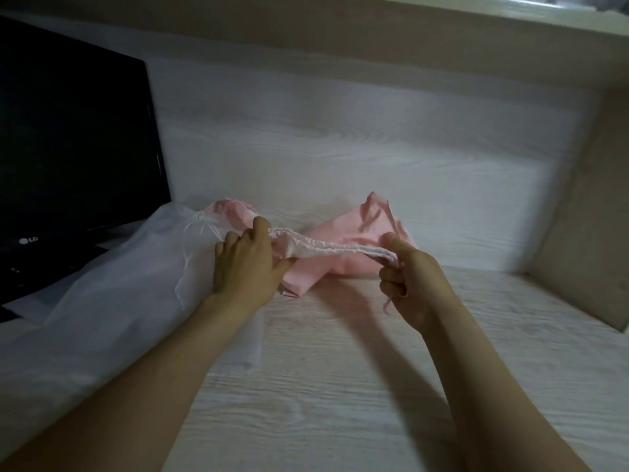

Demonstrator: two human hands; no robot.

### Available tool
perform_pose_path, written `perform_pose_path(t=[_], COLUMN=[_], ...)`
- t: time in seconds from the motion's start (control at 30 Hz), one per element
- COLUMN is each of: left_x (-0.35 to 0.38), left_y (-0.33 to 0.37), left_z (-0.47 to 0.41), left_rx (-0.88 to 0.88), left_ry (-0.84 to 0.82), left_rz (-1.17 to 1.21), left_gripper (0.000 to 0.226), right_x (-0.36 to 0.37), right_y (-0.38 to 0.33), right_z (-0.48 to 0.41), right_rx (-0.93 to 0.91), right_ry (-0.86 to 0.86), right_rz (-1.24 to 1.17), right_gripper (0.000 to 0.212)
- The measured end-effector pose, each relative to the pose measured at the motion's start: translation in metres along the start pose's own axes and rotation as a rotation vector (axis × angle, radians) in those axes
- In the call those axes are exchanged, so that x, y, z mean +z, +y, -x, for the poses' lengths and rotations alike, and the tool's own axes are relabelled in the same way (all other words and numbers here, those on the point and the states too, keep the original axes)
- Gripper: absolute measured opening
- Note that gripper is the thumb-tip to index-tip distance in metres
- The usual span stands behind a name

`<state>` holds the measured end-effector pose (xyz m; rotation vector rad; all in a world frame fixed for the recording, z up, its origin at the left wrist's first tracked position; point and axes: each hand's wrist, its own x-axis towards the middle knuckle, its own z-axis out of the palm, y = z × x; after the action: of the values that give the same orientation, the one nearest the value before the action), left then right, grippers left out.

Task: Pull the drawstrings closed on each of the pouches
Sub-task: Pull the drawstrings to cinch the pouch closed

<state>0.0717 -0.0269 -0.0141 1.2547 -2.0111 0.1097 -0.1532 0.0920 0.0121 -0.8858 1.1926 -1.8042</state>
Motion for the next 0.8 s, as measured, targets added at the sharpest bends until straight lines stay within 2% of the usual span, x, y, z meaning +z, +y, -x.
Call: perform_pose_path(t=[0.03, 0.07, 0.13, 0.2, 0.27, 0.37, 0.47, 0.5, 0.6, 0.67, 0.8], left_x=[0.001, 0.003, 0.005, 0.005, 0.003, 0.000, -0.003, -0.003, 0.004, 0.006, 0.001], left_y=[-0.001, -0.001, 0.000, 0.000, -0.001, -0.001, 0.005, 0.005, -0.003, -0.008, -0.008], left_z=[0.000, 0.000, -0.001, -0.003, -0.005, -0.005, -0.005, -0.005, -0.010, -0.014, -0.021], left_rx=[0.032, 0.052, 0.032, 0.000, -0.015, -0.034, -0.106, -0.140, -0.207, -0.277, -0.560], left_ry=[-0.001, -0.012, -0.026, 0.007, 0.054, 0.043, -0.030, -0.041, -0.075, -0.087, -0.080], left_rz=[0.063, 0.162, 0.342, 0.426, 0.433, 0.452, 0.502, 0.520, 0.611, 0.701, 1.013], left_gripper=[0.045, 0.038, 0.035, 0.024, 0.005, 0.027, 0.023, 0.023, 0.020, 0.010, 0.011], right_x=[0.001, 0.000, 0.000, -0.001, 0.000, 0.000, 0.000, 0.001, 0.001, 0.000, -0.002], right_y=[0.000, 0.000, -0.001, -0.003, -0.005, 0.000, 0.005, 0.004, -0.004, -0.008, -0.010], right_z=[-0.001, -0.001, -0.001, 0.001, 0.003, 0.001, 0.000, 0.000, 0.002, 0.005, 0.005], right_rx=[-0.033, -0.070, -0.125, -0.154, -0.208, -0.313, -0.317, -0.282, -0.091, -0.023, -0.017], right_ry=[0.025, 0.056, 0.115, 0.154, 0.219, 0.377, 0.453, 0.420, 0.253, 0.164, 0.102], right_rz=[-0.017, -0.033, -0.086, -0.126, -0.054, 0.201, 0.416, 0.369, -0.042, -0.227, -0.504], right_gripper=[0.003, 0.009, 0.012, 0.007, 0.009, 0.028, 0.040, 0.036, 0.022, 0.015, 0.026])
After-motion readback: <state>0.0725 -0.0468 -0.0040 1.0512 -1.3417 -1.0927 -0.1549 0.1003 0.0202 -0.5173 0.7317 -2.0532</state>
